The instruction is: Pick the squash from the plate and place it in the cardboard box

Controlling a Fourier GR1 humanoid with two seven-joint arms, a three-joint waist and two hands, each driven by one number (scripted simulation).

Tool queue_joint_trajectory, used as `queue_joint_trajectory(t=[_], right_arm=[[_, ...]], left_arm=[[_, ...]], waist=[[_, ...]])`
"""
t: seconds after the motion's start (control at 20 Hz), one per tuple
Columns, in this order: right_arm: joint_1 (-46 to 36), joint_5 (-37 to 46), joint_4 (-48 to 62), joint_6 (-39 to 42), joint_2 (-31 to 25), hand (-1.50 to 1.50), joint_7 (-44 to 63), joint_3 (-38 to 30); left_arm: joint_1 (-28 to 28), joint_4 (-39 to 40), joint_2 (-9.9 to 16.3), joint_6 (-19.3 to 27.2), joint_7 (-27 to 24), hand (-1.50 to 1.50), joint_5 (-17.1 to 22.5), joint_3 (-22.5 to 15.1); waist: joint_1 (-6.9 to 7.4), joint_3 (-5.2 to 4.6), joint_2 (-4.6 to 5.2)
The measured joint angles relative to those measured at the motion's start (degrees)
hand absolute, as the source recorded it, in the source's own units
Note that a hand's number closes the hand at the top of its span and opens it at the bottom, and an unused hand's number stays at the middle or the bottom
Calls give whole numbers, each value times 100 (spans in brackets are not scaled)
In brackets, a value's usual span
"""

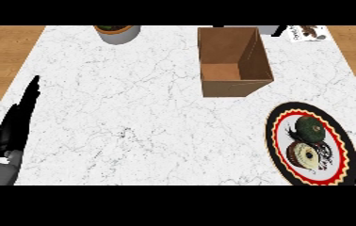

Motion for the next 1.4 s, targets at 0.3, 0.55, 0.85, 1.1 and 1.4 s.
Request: queue_joint_trajectory(t=[0.3, 0.55, 0.85, 1.1, 1.4], right_arm=[[-619, 890, -159, 302, -414, -150, 1195, 672], [-1019, 1416, -198, 756, -365, -150, 1938, 1061], [-1568, 1992, 36, 1091, -105, -150, 2499, 1169], [-1824, 2474, 276, 1131, 222, -150, 2618, 1110], [-1834, 2809, 200, 1219, 494, -150, 2702, 869]], left_arm=[[-128, 116, -111, -28, 51, 0, -123, 4], [-18, 224, -122, -169, -112, 0, -143, 197], [-11, 85, -258, -273, 50, 0, -342, 337], [7, 111, -434, -406, 46, 0, -561, 532], [-69, 213, -635, -595, 73, 0, -858, 783]], waist=[[22, -12, -4], [2, -11, -13], [-21, -4, -19], [-36, -5, -20], [-58, -5, -23]])
